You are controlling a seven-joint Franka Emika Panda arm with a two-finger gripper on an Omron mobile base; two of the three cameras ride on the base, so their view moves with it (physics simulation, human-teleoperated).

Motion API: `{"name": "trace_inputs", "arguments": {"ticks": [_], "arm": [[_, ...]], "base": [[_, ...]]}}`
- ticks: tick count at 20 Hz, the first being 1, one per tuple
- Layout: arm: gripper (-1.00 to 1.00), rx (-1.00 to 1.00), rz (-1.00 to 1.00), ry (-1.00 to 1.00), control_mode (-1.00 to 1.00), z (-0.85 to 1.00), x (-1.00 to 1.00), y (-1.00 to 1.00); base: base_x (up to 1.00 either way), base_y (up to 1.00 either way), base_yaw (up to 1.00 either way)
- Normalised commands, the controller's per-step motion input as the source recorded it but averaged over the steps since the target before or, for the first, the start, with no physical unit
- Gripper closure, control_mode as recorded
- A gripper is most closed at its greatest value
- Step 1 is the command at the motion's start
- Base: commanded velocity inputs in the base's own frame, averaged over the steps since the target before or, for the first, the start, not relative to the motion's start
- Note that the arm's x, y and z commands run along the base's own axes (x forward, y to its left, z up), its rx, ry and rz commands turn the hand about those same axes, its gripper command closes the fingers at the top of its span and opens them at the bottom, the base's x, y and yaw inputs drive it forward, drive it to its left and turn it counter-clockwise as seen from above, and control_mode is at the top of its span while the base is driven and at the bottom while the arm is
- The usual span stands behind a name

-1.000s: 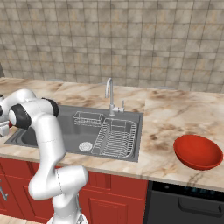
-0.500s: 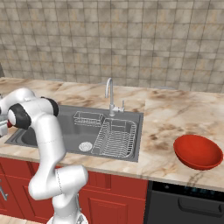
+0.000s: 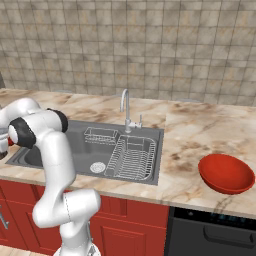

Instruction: Remove the bell pepper and potato from the sink. Then move the bowl and cup from the counter to the sink for washing.

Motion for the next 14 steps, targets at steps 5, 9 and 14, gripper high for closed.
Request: {"name": "trace_inputs", "arguments": {"ticks": [5,9,14], "arm": [[-1.0,-0.01,0.0,0.0,-1.0,0.21,0.0,-0.02],[-1.0,0.0,0.0,0.0,-1.0,0.2,0.0,0.0],[-1.0,0.0,0.0,0.0,-1.0,0.18,0.01,0.04]], "base": [[0.0,0.0,0.0],[0.0,0.0,0.0],[0.0,0.0,0.0]]}}
